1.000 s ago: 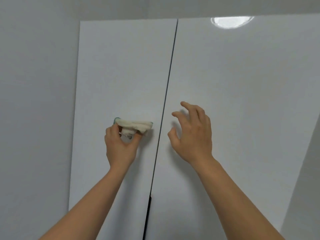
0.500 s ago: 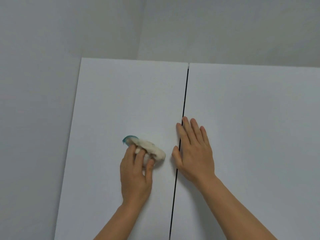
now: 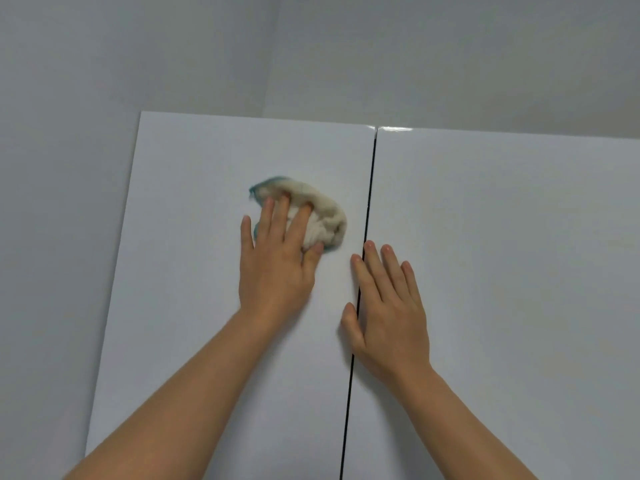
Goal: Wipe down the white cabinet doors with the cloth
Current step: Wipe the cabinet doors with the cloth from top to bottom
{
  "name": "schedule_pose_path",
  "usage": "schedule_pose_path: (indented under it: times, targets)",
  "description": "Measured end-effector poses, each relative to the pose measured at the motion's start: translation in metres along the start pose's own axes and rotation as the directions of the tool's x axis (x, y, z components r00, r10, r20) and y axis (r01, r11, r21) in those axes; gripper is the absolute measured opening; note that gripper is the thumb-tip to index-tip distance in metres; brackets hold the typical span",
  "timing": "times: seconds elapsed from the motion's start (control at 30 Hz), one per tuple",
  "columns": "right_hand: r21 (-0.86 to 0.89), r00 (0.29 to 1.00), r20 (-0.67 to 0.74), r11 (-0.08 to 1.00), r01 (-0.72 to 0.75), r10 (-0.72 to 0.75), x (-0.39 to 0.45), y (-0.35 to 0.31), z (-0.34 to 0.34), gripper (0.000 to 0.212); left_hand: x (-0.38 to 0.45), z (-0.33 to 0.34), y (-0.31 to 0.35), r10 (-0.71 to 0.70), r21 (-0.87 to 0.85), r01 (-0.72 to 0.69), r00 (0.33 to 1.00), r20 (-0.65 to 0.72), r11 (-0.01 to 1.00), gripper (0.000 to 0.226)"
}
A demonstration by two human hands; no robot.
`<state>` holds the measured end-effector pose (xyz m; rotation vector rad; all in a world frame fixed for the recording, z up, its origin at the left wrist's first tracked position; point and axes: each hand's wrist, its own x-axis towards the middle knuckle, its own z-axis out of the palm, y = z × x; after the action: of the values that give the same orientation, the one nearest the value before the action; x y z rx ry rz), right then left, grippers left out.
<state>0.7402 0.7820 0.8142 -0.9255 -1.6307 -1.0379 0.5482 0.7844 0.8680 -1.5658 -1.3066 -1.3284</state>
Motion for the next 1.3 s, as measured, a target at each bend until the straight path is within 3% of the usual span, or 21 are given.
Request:
schedule_pose_path:
  times: [0.13, 0.3, 0.43, 0.67, 0.8, 1.0, 1.17, 1.3]
  targets:
    - [-0.004, 1.0, -0.007, 1.0, 0.002, -0.002, 0.0, 0.0, 0.002, 0.072, 0.05, -0.013, 0.01, -0.041, -0.005, 0.041, 0.999, -0.001, 0.999, 0.059]
    - [-0.005, 1.0, 0.014, 1.0, 0.004, -0.004, 0.001, 0.001, 0.0, 0.073, 0.021, -0.01, 0.005, -0.053, -0.023, 0.053, 0.998, -0.029, 0.998, 0.055]
    - [-0.012, 0.999, 0.039, 1.0, 0.015, -0.015, 0.001, 0.004, -0.004, 0.073, -0.055, 0.002, -0.013, -0.041, -0.016, 0.04, 0.999, -0.011, 0.999, 0.056]
    - [-0.01, 0.998, 0.056, 1.0, -0.009, 0.01, -0.003, 0.004, -0.003, 0.076, -0.258, 0.039, -0.059, -0.031, 0.045, 0.026, 0.992, 0.121, 0.999, 0.053]
    - [-0.026, 0.998, 0.056, 0.999, -0.033, 0.034, -0.005, -0.003, 0.0, 0.076, -0.294, 0.041, -0.075, -0.094, 0.018, 0.092, 0.978, 0.186, 0.996, 0.05]
    - [-0.051, 0.997, 0.056, 0.997, -0.059, 0.061, -0.002, -0.019, 0.0, 0.074, -0.197, 0.018, -0.071, -0.246, -0.101, 0.258, 0.962, 0.12, 0.961, 0.053]
    - [-0.074, 0.996, 0.025, 0.994, -0.081, 0.083, -0.002, -0.025, 0.002, 0.072, -0.051, -0.013, -0.093, -0.222, -0.033, 0.222, 0.975, 0.006, 0.974, 0.056]
    - [-0.059, 0.996, -0.004, 0.994, -0.094, 0.094, 0.0, -0.024, 0.003, 0.071, 0.042, -0.041, -0.118, -0.237, -0.018, 0.237, 0.971, 0.01, 0.971, 0.063]
